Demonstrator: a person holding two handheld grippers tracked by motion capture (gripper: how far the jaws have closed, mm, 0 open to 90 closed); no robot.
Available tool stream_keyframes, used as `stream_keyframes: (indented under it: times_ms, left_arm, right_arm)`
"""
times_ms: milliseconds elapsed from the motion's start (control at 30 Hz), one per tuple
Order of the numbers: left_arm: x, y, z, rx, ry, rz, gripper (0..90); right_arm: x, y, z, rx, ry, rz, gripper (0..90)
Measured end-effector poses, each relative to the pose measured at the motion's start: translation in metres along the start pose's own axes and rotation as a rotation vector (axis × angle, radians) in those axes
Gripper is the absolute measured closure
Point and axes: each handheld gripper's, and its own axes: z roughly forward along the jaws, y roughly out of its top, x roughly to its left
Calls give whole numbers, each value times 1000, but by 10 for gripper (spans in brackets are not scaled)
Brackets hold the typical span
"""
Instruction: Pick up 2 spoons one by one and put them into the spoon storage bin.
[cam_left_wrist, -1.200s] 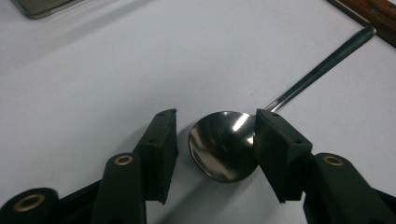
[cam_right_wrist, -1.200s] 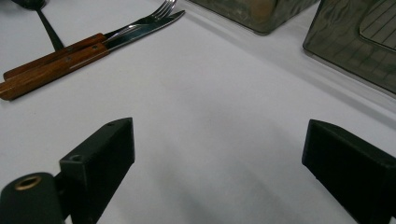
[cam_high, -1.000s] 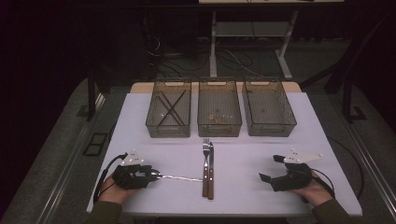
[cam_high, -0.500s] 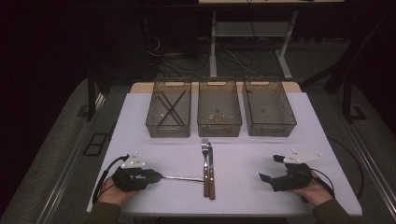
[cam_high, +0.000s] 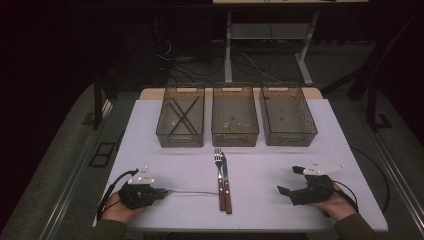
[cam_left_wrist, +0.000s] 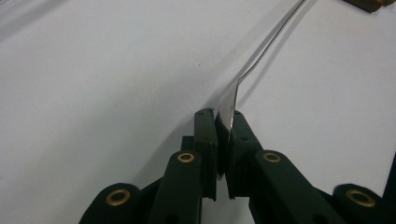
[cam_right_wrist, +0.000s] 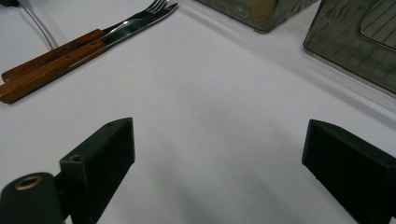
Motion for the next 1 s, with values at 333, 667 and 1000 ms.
stream_keyframes:
  times_ms: [333,667,1000]
  left_arm:
    - [1,1,-3,-36,5,-26,852]
    - [2,6,-9,-121,40,-89,852]
    - [2,12,-12,-176,89,-135,852]
  right_arm:
    - [0,0,0,-3,1,-1,93]
    - [0,1,1,0,1,-4,92]
    - [0,1,2,-1,2,-6,92]
